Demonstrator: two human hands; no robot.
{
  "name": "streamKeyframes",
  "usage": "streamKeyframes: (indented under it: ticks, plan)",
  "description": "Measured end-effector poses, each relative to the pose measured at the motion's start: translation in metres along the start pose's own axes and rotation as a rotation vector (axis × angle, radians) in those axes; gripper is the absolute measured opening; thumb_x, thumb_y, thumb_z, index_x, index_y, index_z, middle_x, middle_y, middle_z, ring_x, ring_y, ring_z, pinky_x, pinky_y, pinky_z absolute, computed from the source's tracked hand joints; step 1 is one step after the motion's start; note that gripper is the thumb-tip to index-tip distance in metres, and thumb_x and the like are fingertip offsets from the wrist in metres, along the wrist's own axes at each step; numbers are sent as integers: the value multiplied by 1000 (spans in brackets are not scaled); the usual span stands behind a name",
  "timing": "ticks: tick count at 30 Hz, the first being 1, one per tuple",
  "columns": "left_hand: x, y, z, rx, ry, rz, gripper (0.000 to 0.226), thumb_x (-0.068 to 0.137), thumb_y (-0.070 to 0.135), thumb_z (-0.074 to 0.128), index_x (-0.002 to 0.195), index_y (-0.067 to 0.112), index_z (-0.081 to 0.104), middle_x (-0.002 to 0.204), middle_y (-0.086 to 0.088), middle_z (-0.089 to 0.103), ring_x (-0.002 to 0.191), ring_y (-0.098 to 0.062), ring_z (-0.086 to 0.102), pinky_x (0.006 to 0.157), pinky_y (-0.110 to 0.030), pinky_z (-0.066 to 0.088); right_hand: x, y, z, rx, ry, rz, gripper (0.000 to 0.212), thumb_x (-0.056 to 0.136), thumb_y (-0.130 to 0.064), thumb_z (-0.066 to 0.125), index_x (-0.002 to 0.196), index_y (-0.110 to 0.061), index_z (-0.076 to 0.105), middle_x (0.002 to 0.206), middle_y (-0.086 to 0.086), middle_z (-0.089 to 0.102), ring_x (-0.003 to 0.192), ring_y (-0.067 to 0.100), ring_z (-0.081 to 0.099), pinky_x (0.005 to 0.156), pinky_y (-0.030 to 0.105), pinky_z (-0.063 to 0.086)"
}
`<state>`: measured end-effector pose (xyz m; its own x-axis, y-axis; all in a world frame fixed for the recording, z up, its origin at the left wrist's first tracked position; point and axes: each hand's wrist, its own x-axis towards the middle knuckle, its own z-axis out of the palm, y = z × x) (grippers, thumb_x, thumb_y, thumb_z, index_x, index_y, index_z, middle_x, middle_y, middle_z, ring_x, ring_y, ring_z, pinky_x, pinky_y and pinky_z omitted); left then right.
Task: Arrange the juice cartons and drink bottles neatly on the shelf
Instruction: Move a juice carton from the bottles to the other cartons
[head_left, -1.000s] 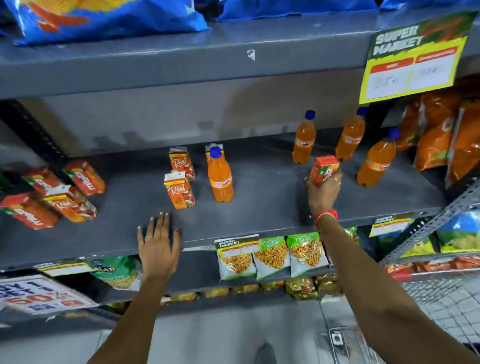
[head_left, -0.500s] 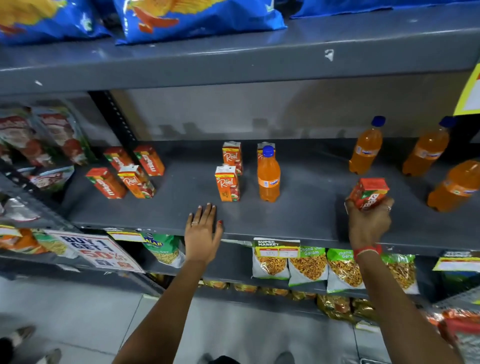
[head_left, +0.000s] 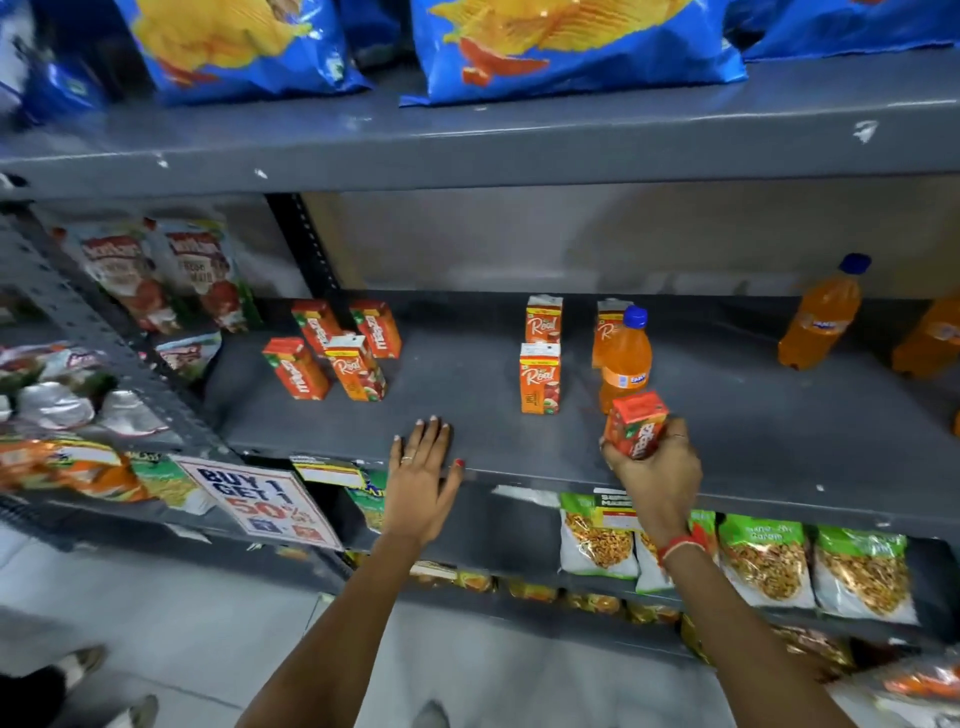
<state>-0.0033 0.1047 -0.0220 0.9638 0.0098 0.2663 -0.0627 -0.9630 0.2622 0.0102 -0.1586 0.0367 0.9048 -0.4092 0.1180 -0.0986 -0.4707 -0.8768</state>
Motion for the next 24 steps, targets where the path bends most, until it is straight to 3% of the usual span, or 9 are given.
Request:
streamKeyframes:
  ticks: [4,8,13,15,19,24]
  plan:
    - [0,-48,-19,19,20,-49,66,90,54,16,138,14,36,147,-7,37,139,-21,24,113,-40,4,-21,-27,46,14,-41,-17,52,59,-29,83,98,-15,51,91,16,71,84,37,66,76,46,55]
    - [3,-99,-35,-2,50,-103,64,88,48,21,138,12,35,147,-9,36,139,-22,24,115,-48,11,-41,-62,100,-31,-106,-41,58,62,-31,81,107,-14,49,95,17,71,87,40,65,77,45,52]
    - [1,-154,-45,2,79,-144,64,87,47,20,138,10,36,146,-11,38,138,-23,26,114,-49,11,-67,-93,163,-16,-158,-111,51,61,-32,81,96,-11,50,91,13,70,82,32,66,69,32,49]
    - [2,-173,-45,6,64,-140,66,88,51,19,138,10,36,146,-11,38,138,-24,27,114,-49,9,-77,-104,190,-33,-178,-122,53,60,-35,81,96,-13,48,93,11,70,83,31,67,72,36,53]
    - [9,-187,-45,34,3,-85,74,89,61,8,137,14,37,145,-9,40,136,-24,30,112,-42,1,-92,-121,229,-29,-194,-129,52,61,-35,79,96,-15,47,92,10,70,82,31,67,73,39,54]
    - [14,-193,-46,39,-8,-85,75,89,60,13,132,8,44,136,-12,51,128,-29,43,109,-44,11,-100,-138,262,-38,-150,-128,51,62,-34,79,93,-12,44,91,12,68,82,31,65,68,34,49]
